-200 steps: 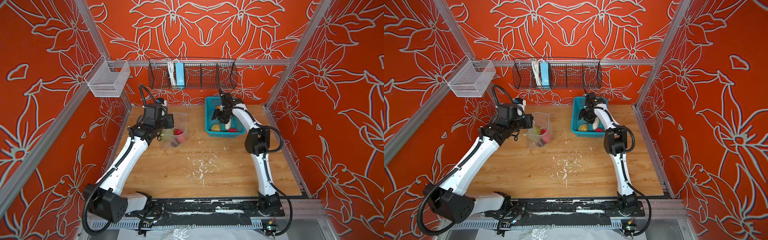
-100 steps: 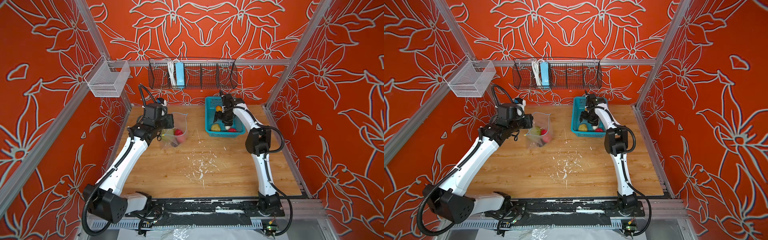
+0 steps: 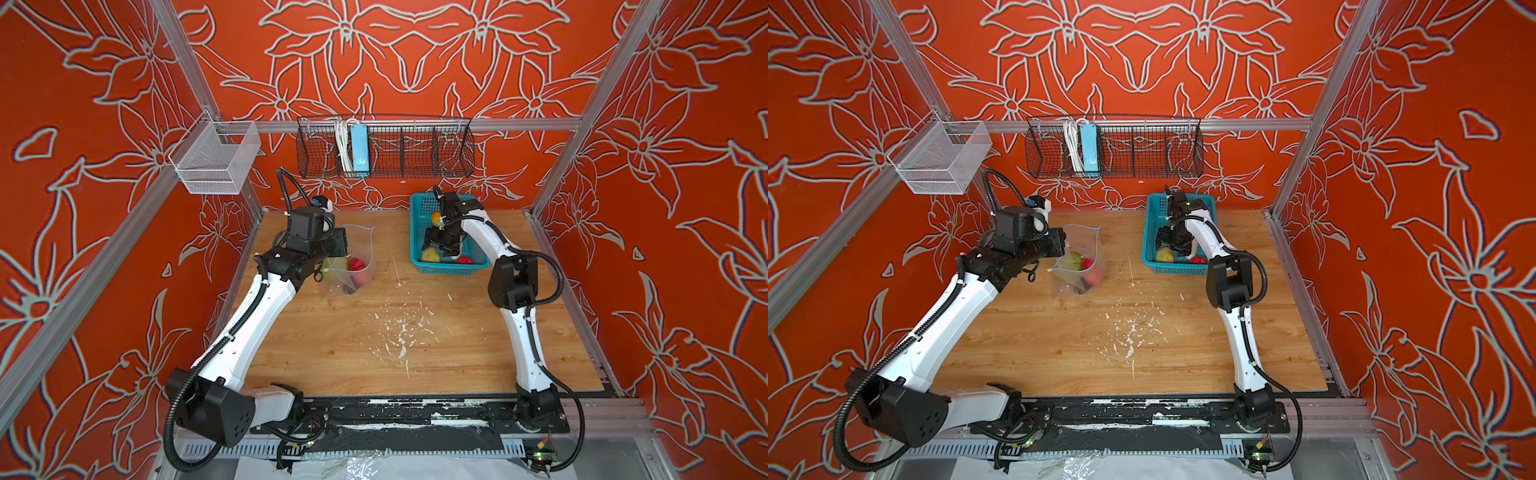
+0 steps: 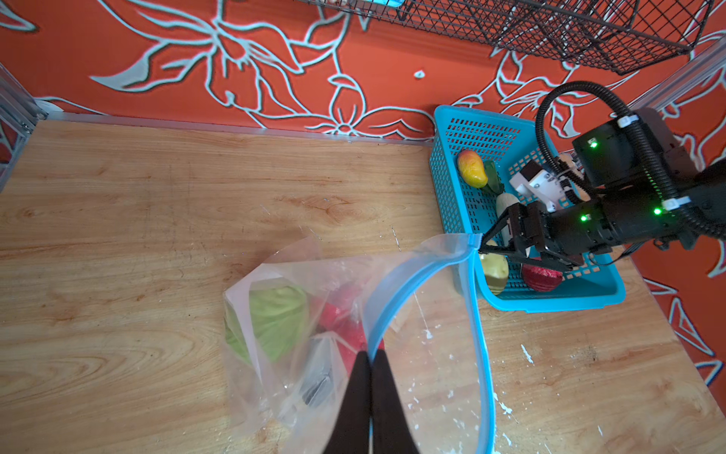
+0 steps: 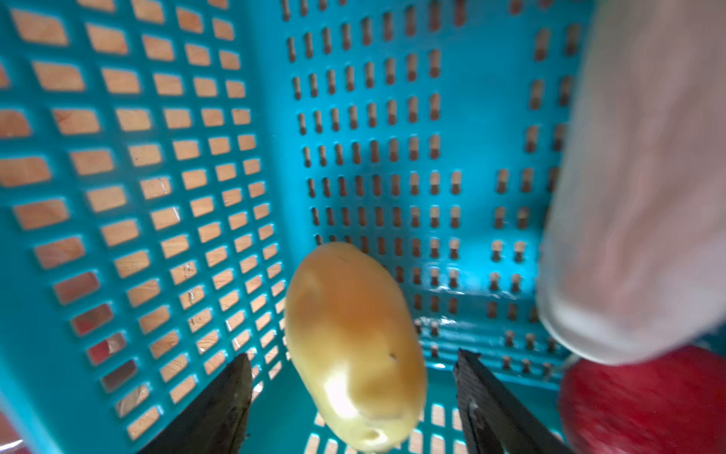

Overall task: Place the food in the zip-top bag and seal the zipper
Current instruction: 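Close the right gripper on the yellow potato and lift it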

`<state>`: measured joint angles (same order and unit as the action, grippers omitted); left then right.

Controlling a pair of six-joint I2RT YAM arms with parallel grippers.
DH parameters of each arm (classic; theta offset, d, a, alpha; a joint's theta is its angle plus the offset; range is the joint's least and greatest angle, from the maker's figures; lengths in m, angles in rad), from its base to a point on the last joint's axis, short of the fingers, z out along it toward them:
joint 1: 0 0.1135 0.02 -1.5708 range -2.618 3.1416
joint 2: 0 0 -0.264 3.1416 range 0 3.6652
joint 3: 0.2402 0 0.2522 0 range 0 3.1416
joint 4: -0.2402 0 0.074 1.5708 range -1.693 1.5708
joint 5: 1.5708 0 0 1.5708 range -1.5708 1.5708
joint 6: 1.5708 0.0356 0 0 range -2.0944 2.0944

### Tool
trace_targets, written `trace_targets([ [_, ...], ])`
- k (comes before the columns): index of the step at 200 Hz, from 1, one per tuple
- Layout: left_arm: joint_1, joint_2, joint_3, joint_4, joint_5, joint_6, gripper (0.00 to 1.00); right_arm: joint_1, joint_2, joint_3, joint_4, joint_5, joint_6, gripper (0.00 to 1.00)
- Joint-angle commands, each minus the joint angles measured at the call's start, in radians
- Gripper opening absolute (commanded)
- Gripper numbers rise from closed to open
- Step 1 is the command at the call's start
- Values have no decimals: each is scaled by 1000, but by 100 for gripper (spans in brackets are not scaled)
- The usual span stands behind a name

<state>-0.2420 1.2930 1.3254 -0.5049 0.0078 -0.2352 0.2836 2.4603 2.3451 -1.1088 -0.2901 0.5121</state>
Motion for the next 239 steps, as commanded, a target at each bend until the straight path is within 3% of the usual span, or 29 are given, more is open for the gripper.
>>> trace_targets([
  [1, 4, -14, -8, 12, -9, 4, 0, 13, 43, 28, -20, -10, -15, 80],
  [141, 4, -14, -11, 16, -8, 7, 0, 34, 74, -14, -31, 84, -60, 64],
  [185, 4, -18, -12, 17, -8, 8, 0, 31, 52, -10, -25, 87, -48, 52],
  [239, 4, -21, -14, 17, -6, 8, 0, 24, -10, -4, 6, 60, -12, 48],
])
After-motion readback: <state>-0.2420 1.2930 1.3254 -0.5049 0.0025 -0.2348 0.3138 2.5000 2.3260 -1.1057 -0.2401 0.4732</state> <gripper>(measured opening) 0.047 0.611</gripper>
